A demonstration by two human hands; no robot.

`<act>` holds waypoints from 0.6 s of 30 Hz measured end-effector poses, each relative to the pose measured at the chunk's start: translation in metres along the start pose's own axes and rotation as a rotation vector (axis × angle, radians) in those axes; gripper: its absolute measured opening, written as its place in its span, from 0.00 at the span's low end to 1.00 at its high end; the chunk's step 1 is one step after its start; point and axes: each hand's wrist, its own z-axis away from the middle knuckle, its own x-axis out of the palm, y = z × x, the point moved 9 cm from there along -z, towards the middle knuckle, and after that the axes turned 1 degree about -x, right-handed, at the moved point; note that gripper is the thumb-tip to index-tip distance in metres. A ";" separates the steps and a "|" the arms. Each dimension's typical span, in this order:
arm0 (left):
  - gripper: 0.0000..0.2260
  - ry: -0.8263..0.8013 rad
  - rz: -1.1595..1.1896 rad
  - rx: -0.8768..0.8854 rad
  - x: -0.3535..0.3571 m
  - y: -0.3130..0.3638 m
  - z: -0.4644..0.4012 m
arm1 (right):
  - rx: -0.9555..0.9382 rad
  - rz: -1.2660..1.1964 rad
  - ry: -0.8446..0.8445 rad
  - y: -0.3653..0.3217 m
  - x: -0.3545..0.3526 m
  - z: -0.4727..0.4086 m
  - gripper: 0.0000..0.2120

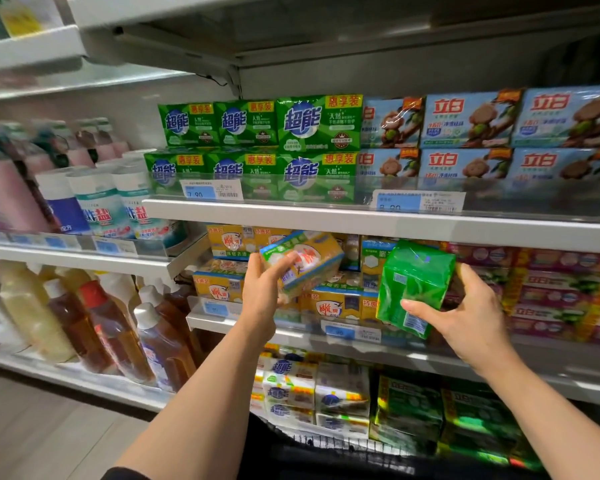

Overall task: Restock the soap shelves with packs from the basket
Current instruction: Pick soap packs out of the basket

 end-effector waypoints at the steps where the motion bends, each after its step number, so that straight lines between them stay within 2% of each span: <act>1: 0.17 0.076 0.054 -0.076 -0.005 -0.008 0.000 | 0.004 -0.003 0.000 0.000 -0.001 0.000 0.23; 3: 0.28 0.158 0.074 -0.170 -0.007 -0.015 0.002 | 0.011 0.000 0.005 0.001 -0.002 0.000 0.23; 5: 0.36 0.132 0.005 -0.171 -0.002 -0.010 0.004 | 0.009 0.005 0.018 0.001 -0.005 0.000 0.23; 9: 0.19 -0.011 -0.116 -0.171 0.014 -0.010 0.012 | 0.003 0.018 0.031 -0.001 -0.007 0.003 0.23; 13: 0.10 -0.077 -0.127 -0.144 0.023 -0.014 0.018 | 0.035 0.013 0.004 -0.001 -0.005 0.006 0.23; 15: 0.08 0.045 -0.206 -0.067 0.015 -0.011 0.012 | 0.047 0.006 0.000 0.000 -0.006 0.007 0.23; 17: 0.15 0.219 -0.338 0.017 0.001 -0.006 0.004 | 0.049 0.003 0.000 0.000 -0.008 0.008 0.23; 18: 0.19 0.238 -0.389 0.026 -0.001 -0.005 -0.002 | 0.048 0.003 -0.002 0.000 -0.009 0.008 0.23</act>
